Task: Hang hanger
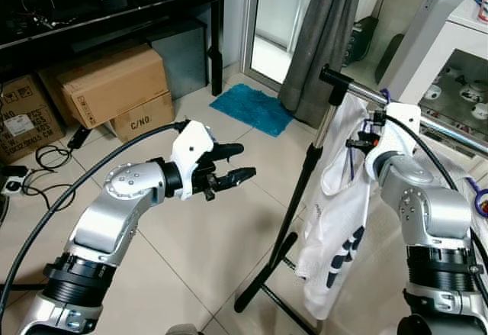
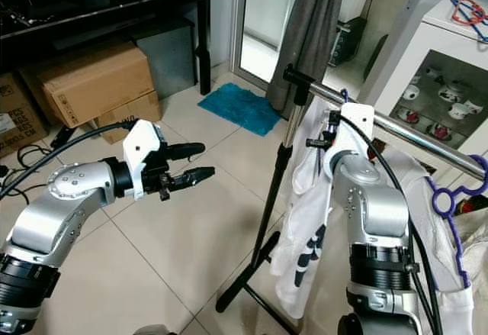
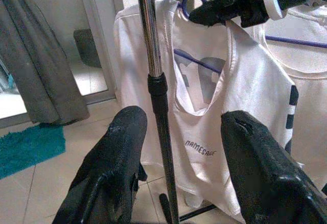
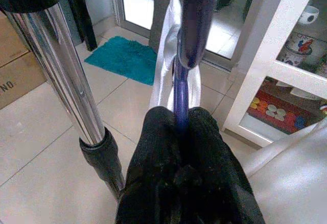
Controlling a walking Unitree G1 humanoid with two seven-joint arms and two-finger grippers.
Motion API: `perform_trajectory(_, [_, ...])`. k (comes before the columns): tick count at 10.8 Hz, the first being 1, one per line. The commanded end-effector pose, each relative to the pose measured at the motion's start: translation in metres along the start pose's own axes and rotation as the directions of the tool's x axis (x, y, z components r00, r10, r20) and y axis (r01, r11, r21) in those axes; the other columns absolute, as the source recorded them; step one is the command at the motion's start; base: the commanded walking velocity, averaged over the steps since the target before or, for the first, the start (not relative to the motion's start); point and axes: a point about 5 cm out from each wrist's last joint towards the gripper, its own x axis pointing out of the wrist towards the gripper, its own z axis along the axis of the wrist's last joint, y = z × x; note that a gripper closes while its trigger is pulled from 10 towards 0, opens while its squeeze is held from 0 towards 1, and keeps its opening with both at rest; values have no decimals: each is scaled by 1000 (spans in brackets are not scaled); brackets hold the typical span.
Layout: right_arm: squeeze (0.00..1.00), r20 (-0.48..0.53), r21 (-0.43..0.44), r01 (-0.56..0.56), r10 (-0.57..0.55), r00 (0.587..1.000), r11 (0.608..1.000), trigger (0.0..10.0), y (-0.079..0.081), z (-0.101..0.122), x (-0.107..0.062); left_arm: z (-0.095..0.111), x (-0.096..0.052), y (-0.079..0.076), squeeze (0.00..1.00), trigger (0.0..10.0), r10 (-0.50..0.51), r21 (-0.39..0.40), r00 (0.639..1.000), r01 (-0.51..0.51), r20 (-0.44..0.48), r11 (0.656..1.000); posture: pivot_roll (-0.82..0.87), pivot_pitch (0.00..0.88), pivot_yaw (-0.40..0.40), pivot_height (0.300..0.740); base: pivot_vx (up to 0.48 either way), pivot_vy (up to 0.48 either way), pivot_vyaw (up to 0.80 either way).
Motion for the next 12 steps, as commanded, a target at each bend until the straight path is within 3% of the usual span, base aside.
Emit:
perform_trajectory(1, [663,-24,0,18,-18,1000,1000,10000,-6,-2,2,2,3,-2,0,10000,-9,23,1000,10,-2,1000,111,0,-63,740,0,0,0])
perform_trajectory(2, [1000,-6,8,9,-9,1000,1000,10000,-5,2,2,2,3,-2,0,10000,-8,26,1000,8,-2,1000,112,0,-63,740,0,0,0])
perform_trajectory(6, [1000,41,7,17,-18,999,1000,10000,-3,16,4,3,3,-2,0,10000,-10,27,1000,10,-1,1000,108,0,-64,740,0,0,0])
perform_trajectory(7, [0,50,-2,21,-21,999,1000,10000,-2,20,4,3,3,-2,0,10000,-9,27,1000,9,-1,1000,110,0,-66,740,0,0,0])
perform_trajectory(8, [0,38,-8,13,-13,999,1000,10000,0,18,4,2,3,-2,0,10000,-8,28,1000,8,-4,1000,112,0,-67,740,0,0,0])
perform_trajectory(9, [0,23,-10,13,-13,1000,1000,3059,0,14,4,2,3,-2,0,10000,-7,29,1000,7,-6,1000,113,0,-68,740,0,0,0])
perform_trajectory(10, [0,17,-7,16,-15,1000,1000,0,0,12,4,2,2,-2,0,10000,-7,29,1000,7,-7,1000,113,0,-68,740,0,0,0])
perform_trajectory(12, [0,12,2,16,-16,1000,1000,0,-1,11,3,1,2,-1,0,10000,-8,29,1000,9,-10,1000,110,0,-64,740,0,0,0])
